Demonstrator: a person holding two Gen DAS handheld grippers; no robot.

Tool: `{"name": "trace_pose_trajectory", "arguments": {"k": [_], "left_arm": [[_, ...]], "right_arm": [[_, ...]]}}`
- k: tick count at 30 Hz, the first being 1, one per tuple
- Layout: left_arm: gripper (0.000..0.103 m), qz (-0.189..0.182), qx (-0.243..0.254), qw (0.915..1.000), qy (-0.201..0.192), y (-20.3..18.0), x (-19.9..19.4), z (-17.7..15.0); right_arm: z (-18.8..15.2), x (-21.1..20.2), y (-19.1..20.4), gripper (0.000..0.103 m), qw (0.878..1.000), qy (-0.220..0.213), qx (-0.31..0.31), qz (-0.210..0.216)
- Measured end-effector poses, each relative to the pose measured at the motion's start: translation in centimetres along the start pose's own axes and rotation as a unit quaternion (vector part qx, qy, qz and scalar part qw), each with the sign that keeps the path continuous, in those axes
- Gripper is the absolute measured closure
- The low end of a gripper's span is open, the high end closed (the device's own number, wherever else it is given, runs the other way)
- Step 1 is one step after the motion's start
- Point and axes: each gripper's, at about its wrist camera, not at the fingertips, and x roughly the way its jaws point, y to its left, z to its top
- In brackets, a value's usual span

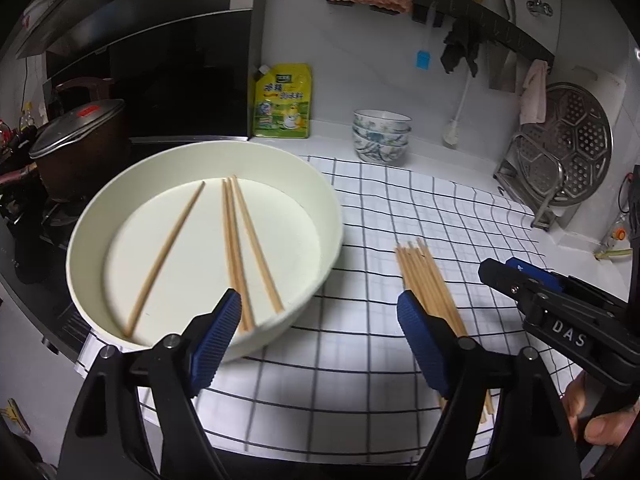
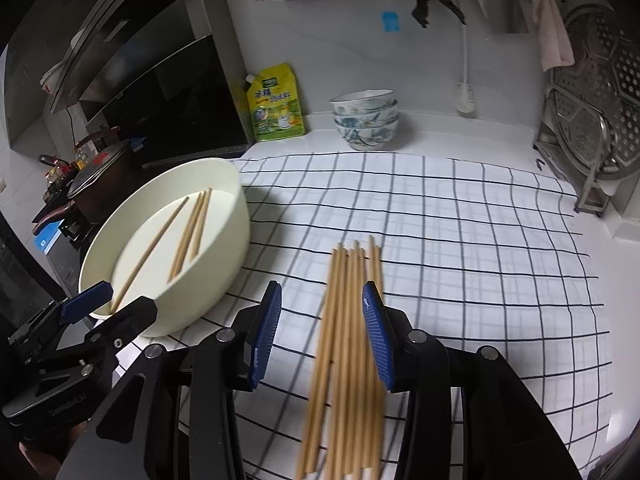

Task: Organize utensils
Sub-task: 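Move both open tools back over the chopstick pile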

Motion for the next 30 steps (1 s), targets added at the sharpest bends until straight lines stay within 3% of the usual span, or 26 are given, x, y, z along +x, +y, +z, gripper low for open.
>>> {"name": "trace_pose_trajectory", "arguments": {"k": [13,30], "left_arm": [[0.022,-0.013,0.008,0.9990,0.043,-4.0,2.4,-2.8],[0.013,0.009,-0.029,0.9965,0.077,-3.6,5.5,-5.4]], "right_arm": [[-2.7,1.2,-6.9,0.059,0.999,0.021,0.034,-0.026],[-5.2,5.5,-5.0,0.056,0.994,0.082,-0.052,-0.044]]}}
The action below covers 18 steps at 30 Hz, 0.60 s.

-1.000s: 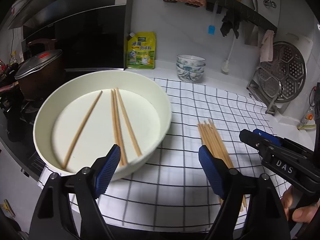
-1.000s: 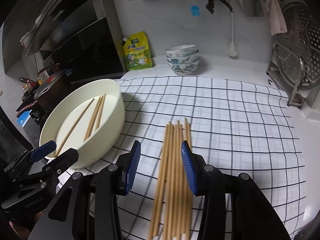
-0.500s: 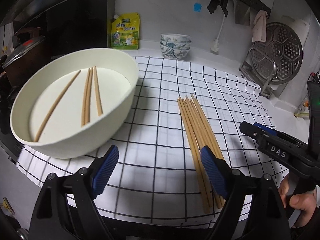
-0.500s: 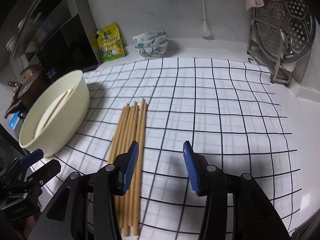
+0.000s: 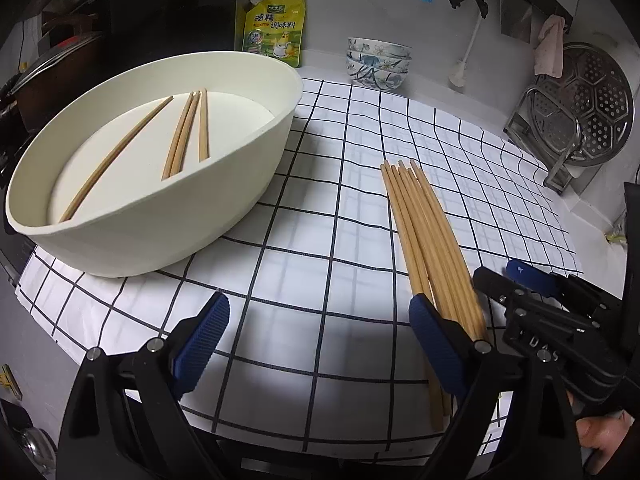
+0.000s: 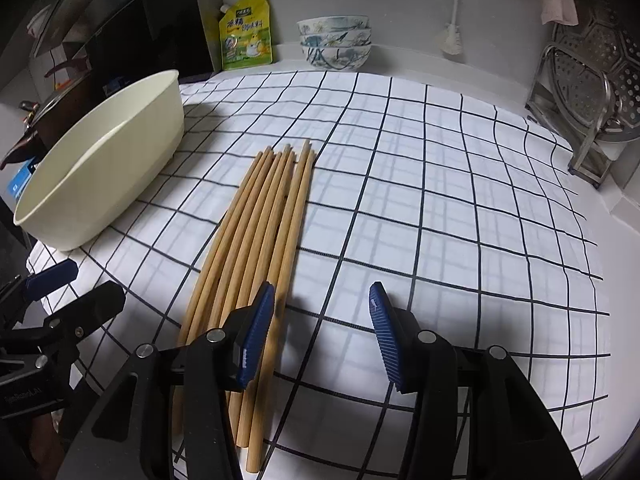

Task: Organize utensils
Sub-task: 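Move both open tools back over the chopstick pile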

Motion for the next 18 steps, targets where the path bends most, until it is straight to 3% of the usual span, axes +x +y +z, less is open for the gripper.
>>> {"name": "trace_pose_trajectory", "arguments": {"k": [10,18], "left_arm": [[0.011,0.000,0.007,1.0000,0.006,-0.8,0.3,-0.3],[0.010,0.009,0.015,0.9997,0.014,-2.4,2.3,-0.2]], "right_arm": [[-0.4,0.5,0.3,0.055,0.999,0.024,-0.021,-0.015],[-0.5,0.2,-2.5,0.055,0.999,0.020,0.013,-0.029]]}}
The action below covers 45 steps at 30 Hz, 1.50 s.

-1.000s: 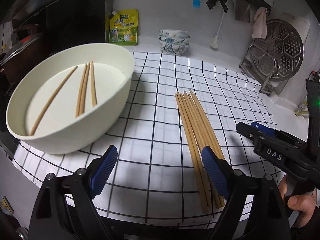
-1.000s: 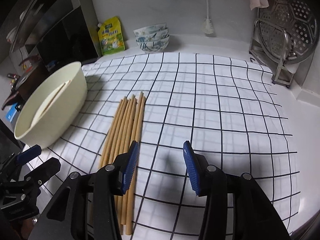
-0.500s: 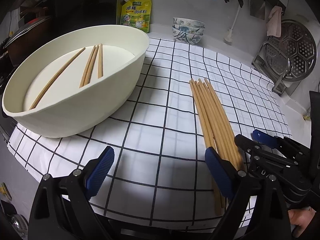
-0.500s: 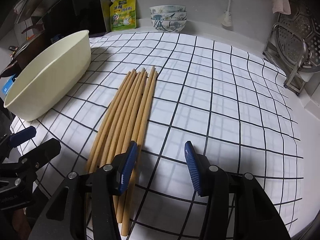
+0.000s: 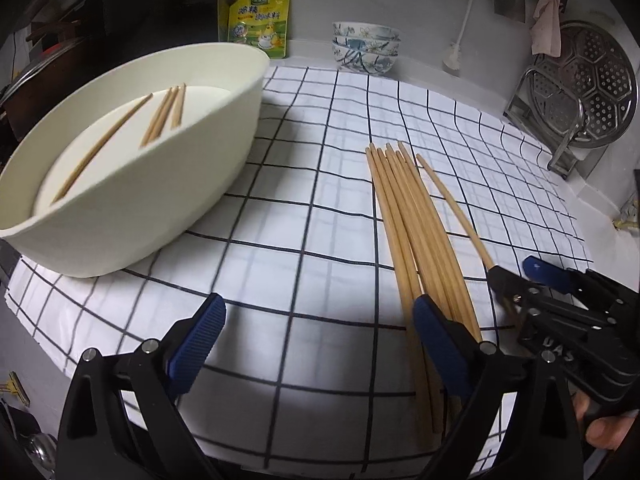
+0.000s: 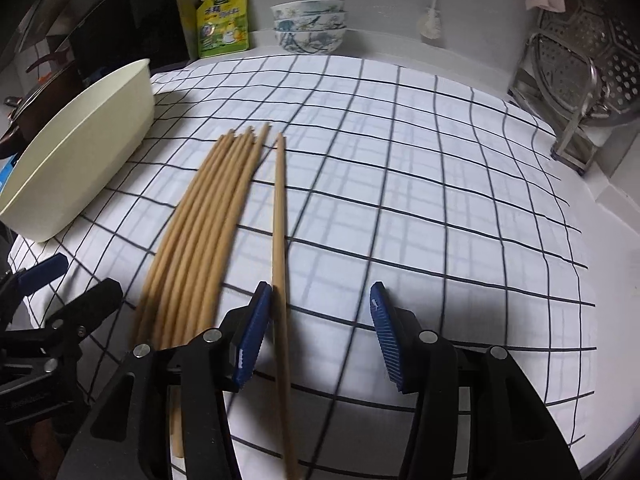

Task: Organize utensils
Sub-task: 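Move both open tools back over the chopstick pile, then close the right tool on one chopstick while the left tool grasps another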

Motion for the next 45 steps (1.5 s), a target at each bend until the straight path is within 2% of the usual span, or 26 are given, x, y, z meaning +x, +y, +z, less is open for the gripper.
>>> {"name": "trace_pose_trajectory", "arguments": {"k": [7,20,24,27,31,33,35,36,37,38,39,41,45], "left_arm": [[0.010,0.016,0.013,0.9998,0.000,-1.1,1.0,0.3],[0.007,0.044,0.022,0.9988,0.002,-0.5,1.3,0.0],[0.006,0.055,0.013,0.9984,0.001,-0.4,1.7,0.4],[0.006,0.059,0.009,0.9982,0.000,-0.4,2.1,0.9],[0.007,0.059,0.013,0.9982,-0.006,-0.8,2.3,1.2],[0.016,0.049,0.024,0.9985,-0.011,-1.2,2.2,1.3],[0.039,0.040,0.036,0.9985,-0.013,-1.7,1.9,1.3],[0.045,0.037,0.041,0.9984,-0.013,-2.0,1.8,1.3],[0.056,0.031,0.043,0.9985,-0.013,-2.1,1.7,1.3],[0.068,0.029,0.046,0.9985,-0.012,-2.3,1.6,1.2],[0.074,0.025,0.048,0.9985,-0.012,-2.4,1.4,1.1],[0.094,0.016,0.049,0.9986,-0.007,-2.5,1.3,1.1],[0.095,-0.002,0.044,0.9990,-0.001,-2.1,1.0,0.9]], "right_arm": [[0.0,-0.2,-1.7,0.055,1.000,-0.003,0.019,0.008],[0.2,0.0,-1.1,0.055,1.000,-0.006,0.008,0.012],[0.2,0.2,-0.6,0.054,1.000,-0.012,-0.001,0.000],[0.2,0.4,-0.6,0.050,1.000,-0.018,0.002,-0.006],[0.1,0.5,-0.2,0.050,1.000,-0.023,-0.008,-0.006],[0.1,0.5,0.2,0.058,0.999,-0.025,-0.020,0.000],[0.0,0.4,0.6,0.066,0.999,-0.027,-0.029,0.007],[0.0,0.4,0.8,0.074,0.999,-0.027,-0.032,0.012],[0.0,0.3,0.9,0.086,0.999,-0.027,-0.035,0.013],[0.0,0.2,1.1,0.094,0.999,-0.027,-0.037,0.010],[0.0,0.2,1.1,0.096,0.999,-0.025,-0.036,0.011],[0.0,0.2,0.7,0.096,0.999,-0.025,-0.026,0.022],[0.0,0.1,-0.2,0.097,0.999,-0.023,0.006,0.043]]}}
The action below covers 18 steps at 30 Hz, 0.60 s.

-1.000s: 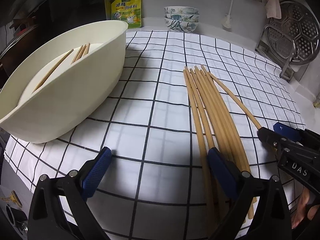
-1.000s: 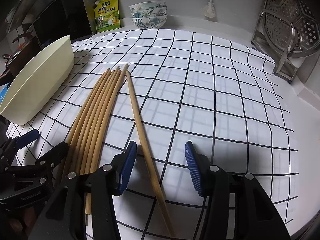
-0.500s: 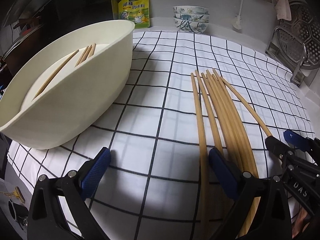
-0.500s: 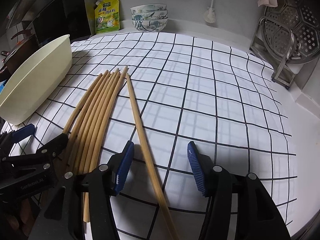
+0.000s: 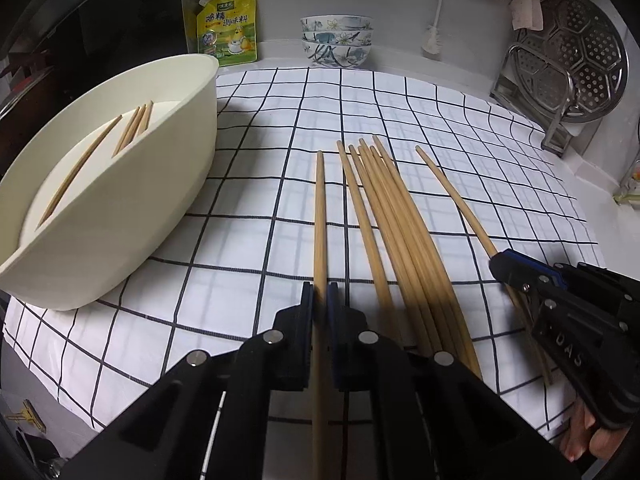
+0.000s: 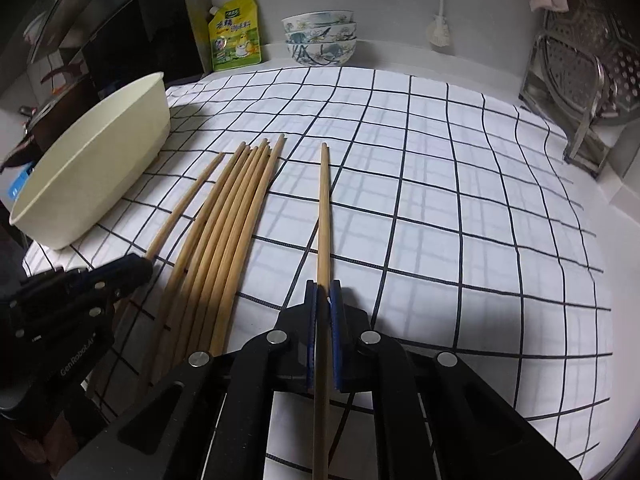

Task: Organize utensils
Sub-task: 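Close the right tool on one chopstick while the left tool grasps another, then carry the held chopsticks with both tools over the cream basin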

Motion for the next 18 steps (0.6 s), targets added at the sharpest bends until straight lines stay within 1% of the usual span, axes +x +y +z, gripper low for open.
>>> {"name": "trace_pose_trajectory", "arguments": {"k": [6,8,12,14,16,18], "left_arm": [[0.095,-0.037,-0.012,0.9992,0.004,1.1,-1.3,0.2],[0.095,-0.049,-0.017,0.9986,-0.004,1.4,-2.1,0.5],[0.095,-0.068,-0.024,0.9969,-0.030,2.4,-4.3,1.8],[0.095,-0.078,-0.028,0.9953,-0.050,3.3,-5.7,2.8],[0.095,-0.081,-0.030,0.9937,-0.071,4.4,-7.0,3.7],[0.095,-0.078,-0.037,0.9920,-0.092,5.9,-8.2,4.5]], "right_arm": [[0.2,-0.9,-0.5,0.097,0.999,-0.018,0.030,0.017],[0.4,-1.4,-0.4,0.097,0.999,-0.026,0.038,0.017],[1.2,-3.5,0.2,0.097,0.996,-0.058,0.059,0.025],[1.8,-4.6,0.8,0.097,0.994,-0.075,0.074,0.037],[2.9,-5.4,2.1,0.097,0.992,-0.089,0.078,0.051],[4.2,-5.9,3.8,0.097,0.991,-0.097,0.067,0.059]]}}
